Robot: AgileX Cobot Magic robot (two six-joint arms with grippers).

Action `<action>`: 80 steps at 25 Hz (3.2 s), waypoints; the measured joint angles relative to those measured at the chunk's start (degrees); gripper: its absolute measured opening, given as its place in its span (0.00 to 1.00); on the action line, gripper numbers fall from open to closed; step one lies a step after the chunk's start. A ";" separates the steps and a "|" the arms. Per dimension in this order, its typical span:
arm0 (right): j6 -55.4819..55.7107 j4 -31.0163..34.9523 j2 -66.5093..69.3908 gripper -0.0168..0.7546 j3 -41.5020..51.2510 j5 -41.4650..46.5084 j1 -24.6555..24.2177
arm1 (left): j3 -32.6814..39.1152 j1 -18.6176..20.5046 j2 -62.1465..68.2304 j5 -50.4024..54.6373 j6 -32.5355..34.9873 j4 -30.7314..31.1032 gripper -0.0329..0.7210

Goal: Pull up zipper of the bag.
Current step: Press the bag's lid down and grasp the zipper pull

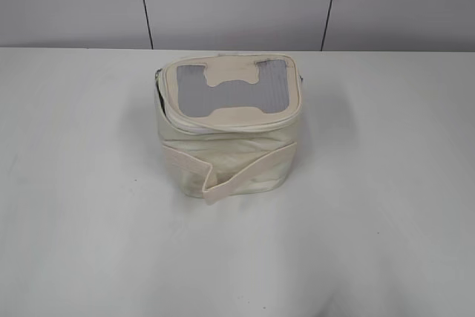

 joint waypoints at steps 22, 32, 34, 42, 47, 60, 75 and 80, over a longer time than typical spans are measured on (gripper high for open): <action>0.00 0.00 0.00 0.75 0.00 0.00 0.00 | 0.00 0.00 0.00 0.00 0.00 0.00 0.34; 0.00 0.00 0.00 0.75 0.00 0.00 0.00 | 0.00 0.00 0.00 0.00 0.00 0.00 0.34; 0.00 0.00 0.00 0.75 0.00 0.00 0.00 | 0.00 0.00 0.00 0.00 0.00 0.00 0.34; 0.00 0.00 0.00 0.75 0.00 0.00 0.00 | 0.00 0.00 0.00 0.00 0.00 0.00 0.34; 0.00 0.00 0.00 0.75 0.00 0.00 0.00 | 0.00 0.00 0.00 0.00 0.00 0.00 0.34; 0.00 0.00 0.00 0.75 0.00 0.00 0.00 | 0.00 0.00 0.51 -0.03 0.00 -0.06 0.34; 0.00 0.03 0.00 0.75 0.00 0.00 0.00 | -1.94 -0.18 15.17 -22.74 0.00 -10.19 0.36; 0.00 0.10 0.00 0.75 0.00 -0.06 0.00 | -1.94 -1.67 22.91 -33.67 0.00 -13.22 0.36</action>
